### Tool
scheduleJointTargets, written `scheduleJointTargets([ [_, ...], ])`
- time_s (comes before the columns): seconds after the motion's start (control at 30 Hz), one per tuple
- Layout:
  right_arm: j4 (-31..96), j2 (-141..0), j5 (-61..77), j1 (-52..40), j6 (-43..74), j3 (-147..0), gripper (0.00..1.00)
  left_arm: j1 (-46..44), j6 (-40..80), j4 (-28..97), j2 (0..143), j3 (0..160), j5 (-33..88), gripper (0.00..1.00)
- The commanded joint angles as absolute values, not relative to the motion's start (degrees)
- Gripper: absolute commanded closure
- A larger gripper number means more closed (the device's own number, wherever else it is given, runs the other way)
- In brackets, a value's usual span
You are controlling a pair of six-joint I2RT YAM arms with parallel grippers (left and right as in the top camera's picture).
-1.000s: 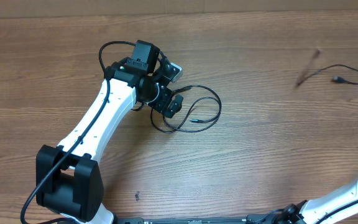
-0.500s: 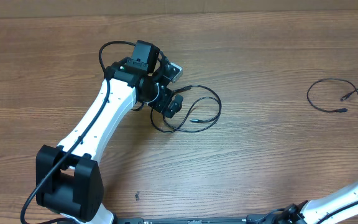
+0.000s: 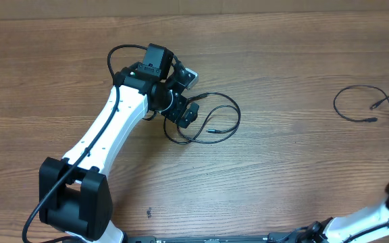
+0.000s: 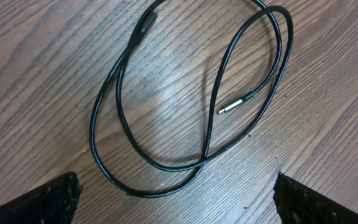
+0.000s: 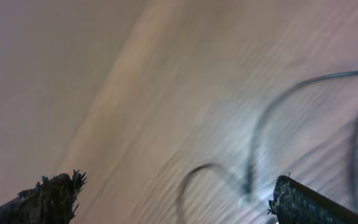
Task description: Untangle cables
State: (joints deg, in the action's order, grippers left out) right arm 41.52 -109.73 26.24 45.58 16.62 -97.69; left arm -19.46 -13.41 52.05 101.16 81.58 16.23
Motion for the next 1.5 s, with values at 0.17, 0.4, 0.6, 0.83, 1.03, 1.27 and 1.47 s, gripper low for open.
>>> scheduleJointTargets([
  [0.17, 51.0, -98.1, 25.1, 29.4, 13.1, -98.0, 0.00, -19.5, -12.4, 52.0, 100.8, 81.8, 16.1, 0.00],
  [0.4, 58.6, -98.1, 24.9, 10.1, 13.0, -97.9, 0.00, -19.5, -12.4, 52.0, 100.8, 81.8, 16.1, 0.00],
  [0.6, 66.2, -98.1, 16.4, -5.7, 13.0, -97.8, 0.00, -19.5, -12.4, 52.0, 100.8, 81.8, 16.1, 0.00],
  [0.83, 73.4, -98.1, 11.6, -14.7, 13.0, -97.4, 0.00, -19.5, -12.4, 52.0, 100.8, 81.8, 16.1, 0.00],
  [1.03, 70.5, -98.1, 10.3, -18.6, 13.0, -88.9, 0.00, -19.5, -12.4, 52.0, 100.8, 81.8, 16.1, 0.00],
  [1.27, 60.8, -98.1, 10.6, -18.7, 13.7, -75.4, 0.00, -19.5, -12.4, 52.0, 100.8, 81.8, 16.1, 0.00],
  [1.47, 50.7, -98.1, 11.2, -18.7, 17.5, -68.4, 0.00, -19.5, -12.4, 52.0, 100.8, 81.8, 16.1, 0.00],
])
